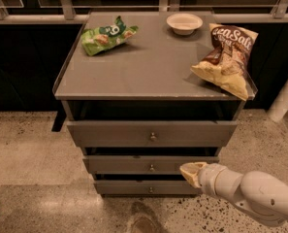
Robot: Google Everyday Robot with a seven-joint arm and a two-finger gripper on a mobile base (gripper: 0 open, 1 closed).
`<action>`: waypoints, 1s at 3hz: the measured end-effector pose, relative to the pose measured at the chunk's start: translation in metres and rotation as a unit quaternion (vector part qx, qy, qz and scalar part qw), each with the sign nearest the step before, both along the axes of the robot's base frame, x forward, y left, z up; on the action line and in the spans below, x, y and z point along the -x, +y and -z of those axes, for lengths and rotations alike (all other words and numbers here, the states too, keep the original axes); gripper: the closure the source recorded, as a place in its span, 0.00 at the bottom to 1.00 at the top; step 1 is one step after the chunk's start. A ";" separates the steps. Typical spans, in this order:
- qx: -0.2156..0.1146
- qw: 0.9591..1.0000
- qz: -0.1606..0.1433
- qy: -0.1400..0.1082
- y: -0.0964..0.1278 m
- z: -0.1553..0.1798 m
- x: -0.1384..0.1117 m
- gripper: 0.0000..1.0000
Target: Open middle drawer
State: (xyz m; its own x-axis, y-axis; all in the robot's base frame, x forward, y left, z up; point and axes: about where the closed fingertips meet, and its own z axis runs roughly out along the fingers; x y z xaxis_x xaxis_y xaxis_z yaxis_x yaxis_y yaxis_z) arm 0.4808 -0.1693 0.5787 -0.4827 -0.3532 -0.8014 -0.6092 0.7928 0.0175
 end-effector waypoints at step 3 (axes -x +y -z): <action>-0.052 0.998 0.032 0.017 0.001 0.091 -0.044 1.00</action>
Offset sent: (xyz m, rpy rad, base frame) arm 0.0256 -0.0095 -0.1217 0.1303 0.1067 -0.1285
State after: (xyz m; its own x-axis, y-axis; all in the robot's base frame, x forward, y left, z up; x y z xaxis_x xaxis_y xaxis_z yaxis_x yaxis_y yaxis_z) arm 0.5252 -0.1687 0.4878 -0.5289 -0.2373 -0.8149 -0.5557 0.8225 0.1212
